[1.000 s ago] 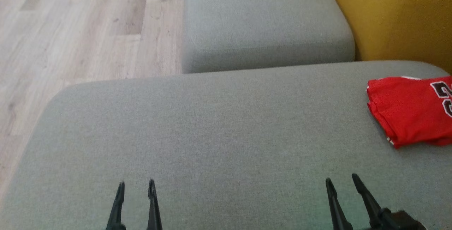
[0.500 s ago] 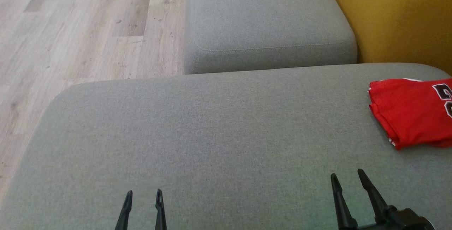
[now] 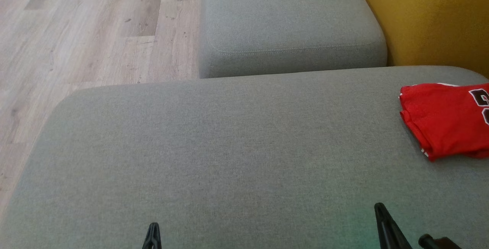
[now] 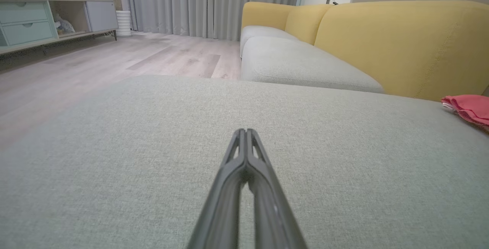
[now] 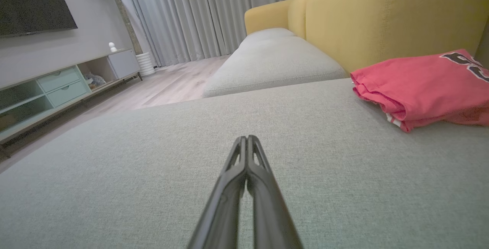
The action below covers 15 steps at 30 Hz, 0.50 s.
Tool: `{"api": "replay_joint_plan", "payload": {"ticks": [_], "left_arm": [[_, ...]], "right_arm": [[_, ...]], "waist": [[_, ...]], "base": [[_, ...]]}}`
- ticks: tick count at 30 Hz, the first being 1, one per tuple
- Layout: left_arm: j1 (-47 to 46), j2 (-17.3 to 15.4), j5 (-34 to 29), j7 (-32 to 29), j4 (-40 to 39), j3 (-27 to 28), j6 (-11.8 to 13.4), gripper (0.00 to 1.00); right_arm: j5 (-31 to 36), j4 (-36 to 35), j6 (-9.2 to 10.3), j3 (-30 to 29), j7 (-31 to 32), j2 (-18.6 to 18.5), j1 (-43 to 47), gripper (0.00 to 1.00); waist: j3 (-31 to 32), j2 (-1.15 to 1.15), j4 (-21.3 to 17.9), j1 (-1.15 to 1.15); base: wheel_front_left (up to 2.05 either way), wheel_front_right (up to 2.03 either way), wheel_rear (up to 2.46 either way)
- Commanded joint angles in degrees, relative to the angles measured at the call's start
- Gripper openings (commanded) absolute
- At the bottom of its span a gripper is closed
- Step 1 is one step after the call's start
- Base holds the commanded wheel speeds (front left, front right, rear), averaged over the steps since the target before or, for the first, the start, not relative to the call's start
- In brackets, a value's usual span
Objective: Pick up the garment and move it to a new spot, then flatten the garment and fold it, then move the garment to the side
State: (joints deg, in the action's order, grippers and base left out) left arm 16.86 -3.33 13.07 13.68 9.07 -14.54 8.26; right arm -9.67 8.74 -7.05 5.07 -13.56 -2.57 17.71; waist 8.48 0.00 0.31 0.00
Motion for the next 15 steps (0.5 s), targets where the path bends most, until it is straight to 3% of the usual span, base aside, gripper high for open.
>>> {"api": "replay_joint_plan", "payload": {"ticks": [1, 15], "left_arm": [[-2.1, -0.3, 1.8, -0.2, -1.5, 0.7, -0.5, 0.0], [-4.8, -0.7, 11.9, -2.0, -0.2, 2.4, -2.5, 0.0]], "right_arm": [[-2.0, -1.6, -0.03, -0.3, 0.4, -0.4, -2.7, 0.0], [-12.4, -0.6, -0.08, -0.9, 2.1, -1.0, -5.3, 0.0]], "waist": [[-0.1, 0.0, 0.0, 0.0], [-1.1, 0.0, 0.0, 0.0]], "base": [[0.0, 0.0, 0.0], [0.0, 0.0, 0.0]]}}
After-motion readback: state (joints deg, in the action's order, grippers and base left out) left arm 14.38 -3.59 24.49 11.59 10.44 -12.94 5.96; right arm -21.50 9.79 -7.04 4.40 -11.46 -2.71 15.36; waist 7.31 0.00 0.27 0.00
